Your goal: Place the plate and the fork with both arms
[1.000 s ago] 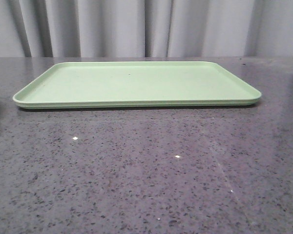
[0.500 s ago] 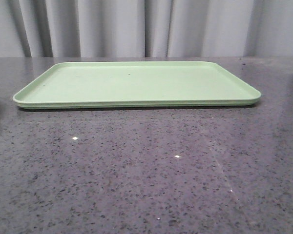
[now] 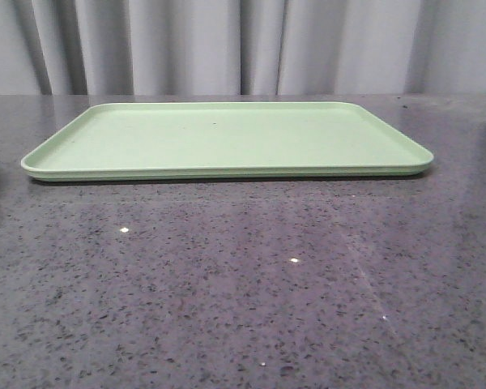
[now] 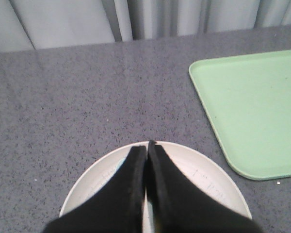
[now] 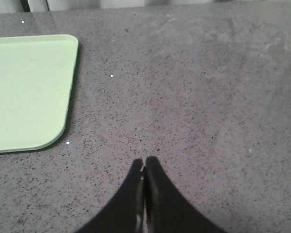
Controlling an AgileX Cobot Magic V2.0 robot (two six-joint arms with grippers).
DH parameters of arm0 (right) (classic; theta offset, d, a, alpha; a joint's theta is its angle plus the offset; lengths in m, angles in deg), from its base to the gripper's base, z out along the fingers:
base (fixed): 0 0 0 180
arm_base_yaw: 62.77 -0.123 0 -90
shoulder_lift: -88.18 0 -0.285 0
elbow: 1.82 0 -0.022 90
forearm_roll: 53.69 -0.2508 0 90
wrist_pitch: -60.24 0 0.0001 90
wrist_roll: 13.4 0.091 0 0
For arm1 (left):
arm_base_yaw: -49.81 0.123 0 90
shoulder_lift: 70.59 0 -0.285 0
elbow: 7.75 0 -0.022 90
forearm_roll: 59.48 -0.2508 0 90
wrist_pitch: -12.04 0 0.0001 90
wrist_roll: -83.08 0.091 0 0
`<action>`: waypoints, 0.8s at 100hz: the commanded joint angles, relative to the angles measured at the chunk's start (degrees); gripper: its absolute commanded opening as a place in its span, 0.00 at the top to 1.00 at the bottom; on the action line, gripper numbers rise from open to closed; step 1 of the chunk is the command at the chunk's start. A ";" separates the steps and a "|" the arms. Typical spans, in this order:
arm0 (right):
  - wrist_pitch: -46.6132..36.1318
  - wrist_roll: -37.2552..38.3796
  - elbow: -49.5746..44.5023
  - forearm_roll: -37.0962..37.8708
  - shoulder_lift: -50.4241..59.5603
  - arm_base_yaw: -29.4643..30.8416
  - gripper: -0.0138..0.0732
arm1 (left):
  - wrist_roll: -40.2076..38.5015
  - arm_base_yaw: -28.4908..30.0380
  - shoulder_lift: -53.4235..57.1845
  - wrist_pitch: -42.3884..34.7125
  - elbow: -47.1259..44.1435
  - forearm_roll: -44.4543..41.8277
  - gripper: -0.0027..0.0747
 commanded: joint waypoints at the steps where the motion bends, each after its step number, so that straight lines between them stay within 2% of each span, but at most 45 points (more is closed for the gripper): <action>1: -3.12 -0.20 2.65 -1.97 -1.88 0.15 0.89 | -0.62 -0.03 -2.48 -2.36 2.85 0.60 0.83; 11: -2.79 -0.20 2.65 -2.08 -2.80 0.15 0.79 | -0.62 -0.03 -3.30 -2.71 2.85 1.70 0.60; 17: -2.38 -0.20 2.65 -2.08 -2.94 0.15 0.66 | -0.62 -0.03 -3.39 -2.71 2.85 1.69 0.47; 22: -2.21 -0.20 2.65 -2.02 -2.94 0.15 0.55 | -0.62 -0.03 -3.39 -2.83 2.85 1.69 0.40; 30: -1.75 -0.20 2.65 -2.02 -2.94 0.15 0.34 | -0.62 -0.03 -3.39 -3.31 2.85 1.69 0.35; 37: -0.96 -0.20 2.61 -2.02 -2.94 0.15 0.22 | -0.62 -0.03 -3.39 -3.31 2.85 1.69 0.35; 43: -0.73 -0.20 2.53 -2.02 -2.94 0.15 0.19 | -0.62 -0.03 -3.39 -3.31 2.85 1.69 0.35; 66: -1.69 -0.20 2.43 -2.02 -2.94 0.15 0.19 | -1.22 0.33 -3.39 -0.11 3.38 1.03 0.35; 80: -1.50 -0.20 2.43 -2.02 -2.94 0.15 0.19 | -4.16 4.45 -3.39 5.44 5.59 -2.81 0.35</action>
